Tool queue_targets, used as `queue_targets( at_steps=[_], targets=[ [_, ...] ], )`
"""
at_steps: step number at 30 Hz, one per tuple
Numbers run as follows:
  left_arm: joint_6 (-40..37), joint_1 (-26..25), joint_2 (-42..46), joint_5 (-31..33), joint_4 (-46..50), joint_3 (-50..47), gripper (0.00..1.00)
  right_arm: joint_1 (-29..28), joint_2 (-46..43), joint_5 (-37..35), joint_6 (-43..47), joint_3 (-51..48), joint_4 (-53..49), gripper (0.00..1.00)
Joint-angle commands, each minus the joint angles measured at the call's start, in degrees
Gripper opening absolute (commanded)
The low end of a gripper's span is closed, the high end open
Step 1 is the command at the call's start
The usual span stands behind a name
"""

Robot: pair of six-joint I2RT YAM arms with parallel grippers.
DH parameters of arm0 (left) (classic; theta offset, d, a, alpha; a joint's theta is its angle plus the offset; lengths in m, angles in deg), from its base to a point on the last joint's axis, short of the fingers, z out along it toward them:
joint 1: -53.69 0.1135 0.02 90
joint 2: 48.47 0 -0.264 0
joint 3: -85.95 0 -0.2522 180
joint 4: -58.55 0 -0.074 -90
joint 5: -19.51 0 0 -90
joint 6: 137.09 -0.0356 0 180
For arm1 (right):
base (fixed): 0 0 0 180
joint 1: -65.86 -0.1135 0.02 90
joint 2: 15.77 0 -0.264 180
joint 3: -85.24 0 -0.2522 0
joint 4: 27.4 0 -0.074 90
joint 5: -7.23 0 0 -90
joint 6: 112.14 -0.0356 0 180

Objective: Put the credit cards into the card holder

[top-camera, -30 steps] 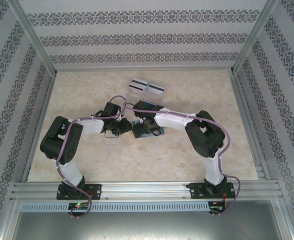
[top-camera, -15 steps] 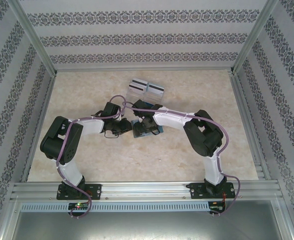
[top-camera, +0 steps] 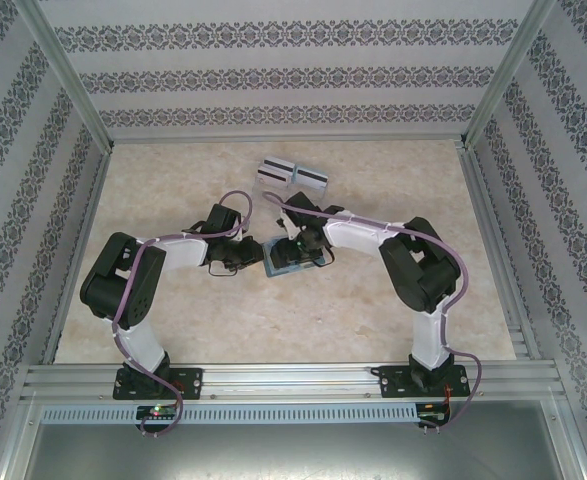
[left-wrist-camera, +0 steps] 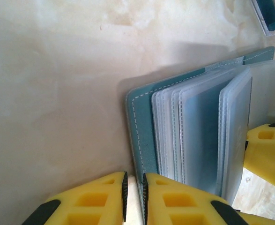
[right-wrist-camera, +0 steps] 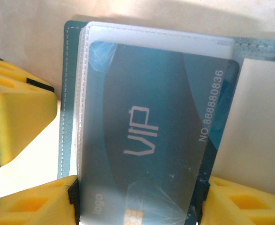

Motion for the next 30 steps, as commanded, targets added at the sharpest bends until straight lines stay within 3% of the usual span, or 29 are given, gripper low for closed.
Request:
queue_targets(
  at_steps=[1, 12, 24, 30],
  targets=[
    [-1.1, 0.4, 1.3, -1.1, 0.7, 1.8, 0.19, 1.8, -2.1, 7.2, -1.5, -2.4, 4.2, 0.63],
    [-1.5, 0.4, 0.2, -4.2, 1.6, 7.0, 0.22, 8.5, -1.0, 26.1, -8.3, -9.4, 19.3, 0.62],
    [-3.5, -0.4, -6.1, -6.5, 5.8, 14.9, 0.17, 9.5, -0.2, 30.0, -10.1, -10.3, 22.9, 0.62],
    [-1.2, -0.3, -5.4, -5.1, 2.2, 10.8, 0.09, 9.6, 0.2, 30.2, -10.7, -10.7, 23.8, 0.61]
  ],
)
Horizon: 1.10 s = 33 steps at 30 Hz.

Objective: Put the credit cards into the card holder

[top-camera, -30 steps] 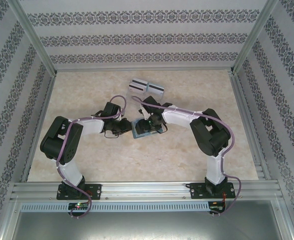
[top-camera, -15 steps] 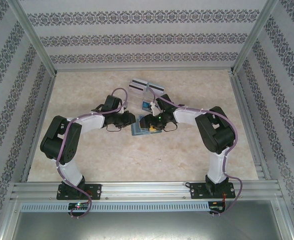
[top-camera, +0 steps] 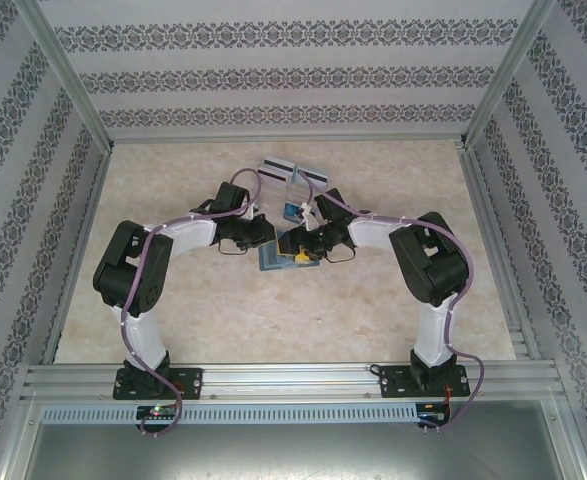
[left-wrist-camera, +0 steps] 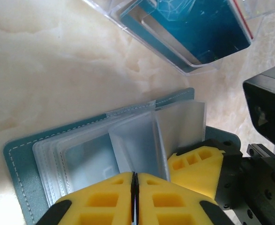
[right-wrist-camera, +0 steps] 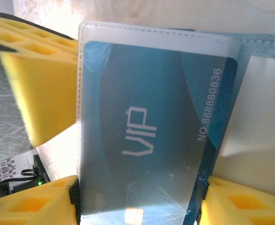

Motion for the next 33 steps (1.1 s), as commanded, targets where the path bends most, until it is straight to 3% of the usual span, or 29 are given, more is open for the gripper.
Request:
queue_targets(
  at_steps=[1, 7, 12, 17, 20, 30, 33],
  targets=[
    [0.4, 0.0, 1.0, 0.3, -1.3, -2.6, 0.08, 0.1, 0.7, 2.9, -0.5, -0.6, 3.0, 0.61],
    [-1.9, 0.3, 2.8, 1.8, 3.1, -2.1, 0.07, 0.2, 0.8, 3.1, -0.6, -0.4, 3.2, 0.61],
    [-3.5, 1.1, 8.1, 5.7, 6.7, -1.6, 0.15, 0.3, 0.9, 3.4, -0.5, -0.6, 3.2, 0.61],
    [-3.0, 1.4, 11.0, 5.4, 7.6, -0.7, 0.16, 0.3, 1.0, 3.7, -0.7, -0.8, 3.5, 0.61],
    [-5.9, 2.2, 12.0, 8.8, 13.6, 1.2, 0.16, 0.3, 0.9, 3.7, -0.6, -0.8, 3.4, 0.61],
    [6.4, 2.6, 7.3, -1.3, -4.4, -6.8, 0.08, 0.3, 1.3, 4.5, -1.2, -0.8, 4.4, 0.61],
    [6.9, 1.7, 5.3, -2.1, -5.3, -6.0, 0.08, 0.4, 1.2, 4.5, -0.7, -0.7, 3.8, 0.62]
  ],
)
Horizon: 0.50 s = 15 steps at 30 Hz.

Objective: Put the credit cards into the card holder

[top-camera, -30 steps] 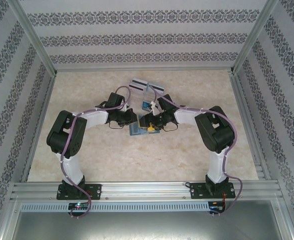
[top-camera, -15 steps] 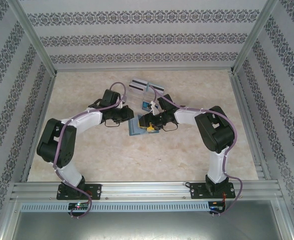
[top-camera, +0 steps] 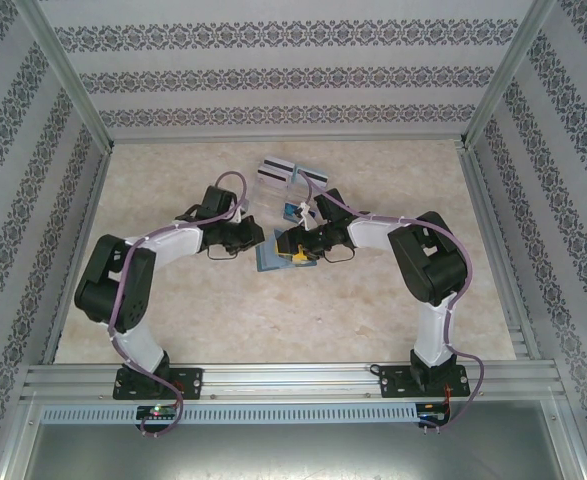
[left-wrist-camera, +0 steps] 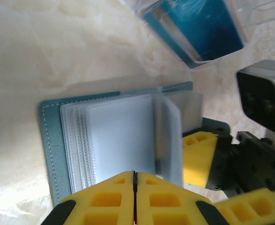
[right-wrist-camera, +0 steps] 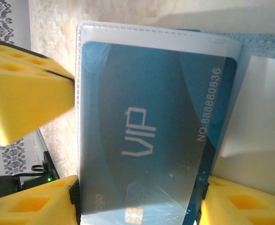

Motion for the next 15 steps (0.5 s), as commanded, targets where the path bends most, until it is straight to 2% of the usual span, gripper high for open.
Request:
queue_targets(
  at_steps=[1, 9, 15],
  targets=[
    [2.9, -0.8, -2.3, -2.9, -4.8, 0.7, 0.08, 0.4, 0.8, 2.0, -0.1, -0.3, 1.4, 0.62],
    [2.9, -3.0, -6.3, -4.4, -4.8, 3.6, 0.08, 0.3, 1.3, 2.0, -0.3, -0.2, 1.5, 0.63],
    [2.9, -3.4, -8.4, -4.0, -5.5, 3.7, 0.08, 0.0, 0.6, -0.1, 1.2, 0.4, -1.0, 0.71]
  ],
)
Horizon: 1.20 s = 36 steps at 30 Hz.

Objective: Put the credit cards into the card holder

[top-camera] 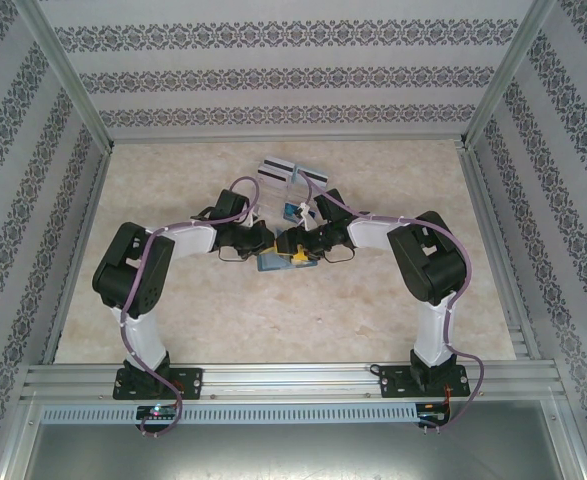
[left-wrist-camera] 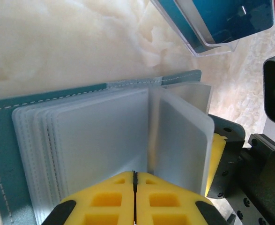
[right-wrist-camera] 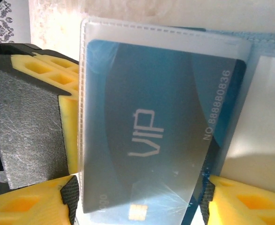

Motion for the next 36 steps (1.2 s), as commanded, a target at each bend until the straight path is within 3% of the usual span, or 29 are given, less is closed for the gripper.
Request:
queue_targets(
  at_steps=[1, 13, 20, 28, 36],
  targets=[
    [0.7, -0.7, -2.3, -0.8, -2.7, 0.9, 0.08, -0.1, -0.2, -1.1, 1.3, 0.3, -1.2, 0.72],
    [-0.1, -0.8, -5.7, 0.5, -3.8, -1.3, 0.07, -4.1, -3.6, -18.6, 8.0, 6.3, -18.1, 0.79],
    [-0.8, -0.7, -5.0, 1.4, -2.5, -1.7, 0.07, -4.9, -7.1, -20.2, 8.8, 6.9, -18.8, 0.85],
    [-1.6, -0.8, -4.4, 1.7, -1.0, -1.2, 0.07, -0.5, -12.4, -19.2, 6.8, 3.6, -16.8, 0.85],
    [-3.3, -0.8, -3.7, 2.7, 2.0, 0.4, 0.07, 7.1, -17.3, -27.8, 2.9, -5.0, -14.5, 0.8]
  ],
)
